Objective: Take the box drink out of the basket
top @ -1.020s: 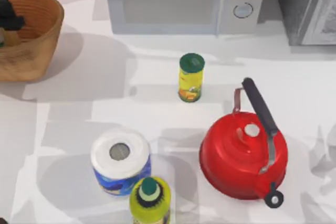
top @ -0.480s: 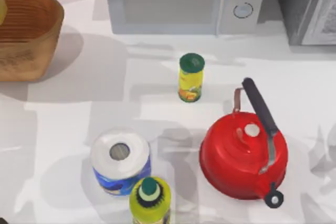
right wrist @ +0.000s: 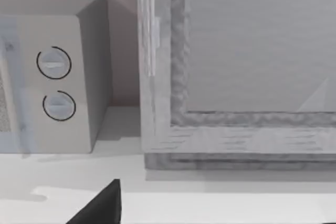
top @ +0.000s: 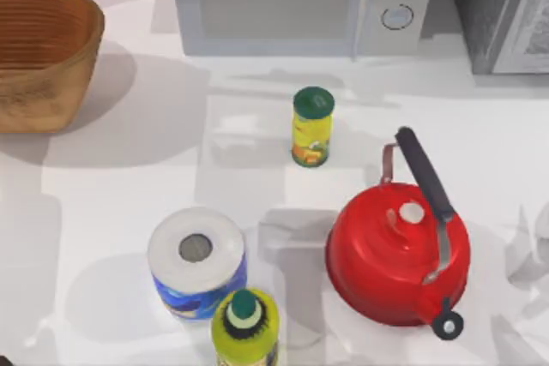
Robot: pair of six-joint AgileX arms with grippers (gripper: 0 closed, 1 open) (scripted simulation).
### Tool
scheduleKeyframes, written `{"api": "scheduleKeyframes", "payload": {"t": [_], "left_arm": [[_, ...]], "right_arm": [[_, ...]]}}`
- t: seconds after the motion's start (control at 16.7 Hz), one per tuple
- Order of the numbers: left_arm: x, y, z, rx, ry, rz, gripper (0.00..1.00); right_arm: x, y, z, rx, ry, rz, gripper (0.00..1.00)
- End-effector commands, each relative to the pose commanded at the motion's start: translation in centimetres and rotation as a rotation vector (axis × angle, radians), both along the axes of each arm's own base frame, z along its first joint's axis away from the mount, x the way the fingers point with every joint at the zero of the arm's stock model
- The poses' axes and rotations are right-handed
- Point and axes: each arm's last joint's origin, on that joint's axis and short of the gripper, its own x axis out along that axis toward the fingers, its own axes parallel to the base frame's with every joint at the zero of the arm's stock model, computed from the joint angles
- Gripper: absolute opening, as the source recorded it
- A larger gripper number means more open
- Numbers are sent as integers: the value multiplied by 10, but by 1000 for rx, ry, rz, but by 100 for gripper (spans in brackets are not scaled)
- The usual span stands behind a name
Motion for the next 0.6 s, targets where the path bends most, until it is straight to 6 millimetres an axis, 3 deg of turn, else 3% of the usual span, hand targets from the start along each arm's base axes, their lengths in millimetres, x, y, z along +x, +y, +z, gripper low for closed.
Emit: {"api": "scheduleKeyframes", "payload": {"t": [0.36,0.6], "left_arm": [[-6,-1,-5,-6,27,3,0],[-46,-12,2,-14,52,8,0]], "right_arm": [[0,0,0,0,0,0,100],[0,0,0,0,0,0,100]]}}
